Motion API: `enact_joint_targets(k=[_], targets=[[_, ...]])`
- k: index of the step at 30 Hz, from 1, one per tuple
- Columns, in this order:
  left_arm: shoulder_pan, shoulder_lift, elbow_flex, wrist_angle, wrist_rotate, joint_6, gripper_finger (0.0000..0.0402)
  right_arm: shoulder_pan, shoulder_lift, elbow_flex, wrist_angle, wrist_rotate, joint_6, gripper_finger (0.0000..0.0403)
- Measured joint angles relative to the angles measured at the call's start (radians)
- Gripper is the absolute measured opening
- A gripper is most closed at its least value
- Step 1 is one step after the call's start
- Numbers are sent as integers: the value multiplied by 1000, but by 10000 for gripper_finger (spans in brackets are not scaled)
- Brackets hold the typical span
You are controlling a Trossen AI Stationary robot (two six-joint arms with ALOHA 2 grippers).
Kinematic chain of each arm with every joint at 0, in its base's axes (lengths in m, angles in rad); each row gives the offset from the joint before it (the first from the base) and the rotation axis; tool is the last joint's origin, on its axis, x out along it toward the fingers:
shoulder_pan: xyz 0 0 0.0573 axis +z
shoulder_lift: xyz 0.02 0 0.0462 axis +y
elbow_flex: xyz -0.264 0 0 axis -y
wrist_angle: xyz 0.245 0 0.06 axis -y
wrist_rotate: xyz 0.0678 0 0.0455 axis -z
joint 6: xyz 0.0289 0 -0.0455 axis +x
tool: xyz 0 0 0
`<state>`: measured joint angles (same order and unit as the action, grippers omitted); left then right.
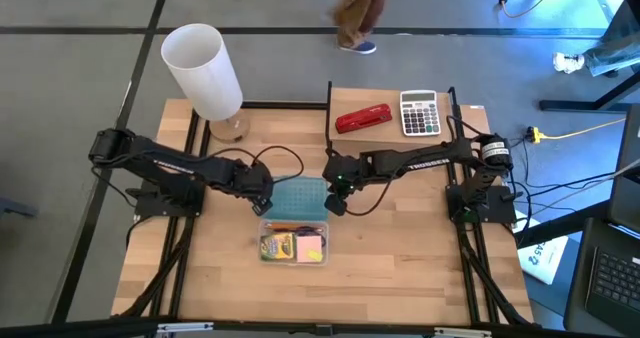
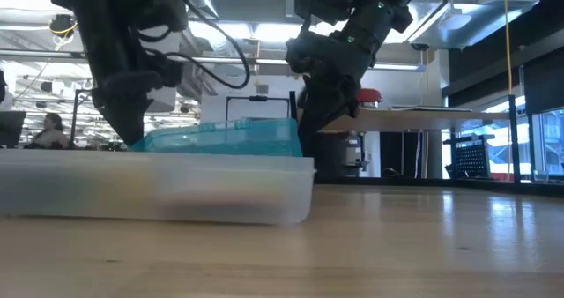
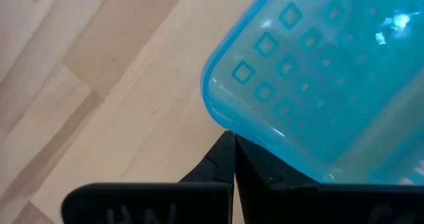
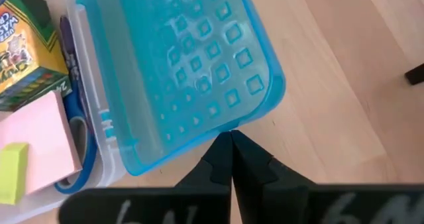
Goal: Pack school essentials
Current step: Close the blue supply box
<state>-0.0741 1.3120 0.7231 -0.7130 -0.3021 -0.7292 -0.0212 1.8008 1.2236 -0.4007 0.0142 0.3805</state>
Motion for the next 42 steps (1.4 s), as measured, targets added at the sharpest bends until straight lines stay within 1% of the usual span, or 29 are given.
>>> enact_joint_targets(k=[5,10,16,20,22,28,31,33,36,39,42], targets=[[-45,-65,0,-8,-42,0,0,1,0,0,-8,17,0,4],[-90,-119,0,-15,-56,41,0,0,0,0,-8,27,-2,4],[-148,-131,0,-15,-62,100,0,0,0,0,-8,26,-20,4],[-168,-128,0,-5,-72,108,0,0,0,0,-25,20,-23,4],[-169,-128,0,-2,-78,109,0,0,0,0,-34,-10,-24,4],[-169,-128,0,-8,-88,110,0,5,0,0,-37,-152,-48,4],[-168,-128,0,-6,-89,112,0,7,0,0,-44,-168,-49,4],[-168,-128,0,2,-90,112,0,6,0,0,-65,-156,-41,4],[-168,-128,0,11,-90,112,0,5,0,15,-118,-82,-2,4],[-168,-128,1,10,-89,112,0,9,0,39,-167,-5,3,4],[-168,-128,1,3,-87,112,0,18,0,82,-195,46,0,4]])
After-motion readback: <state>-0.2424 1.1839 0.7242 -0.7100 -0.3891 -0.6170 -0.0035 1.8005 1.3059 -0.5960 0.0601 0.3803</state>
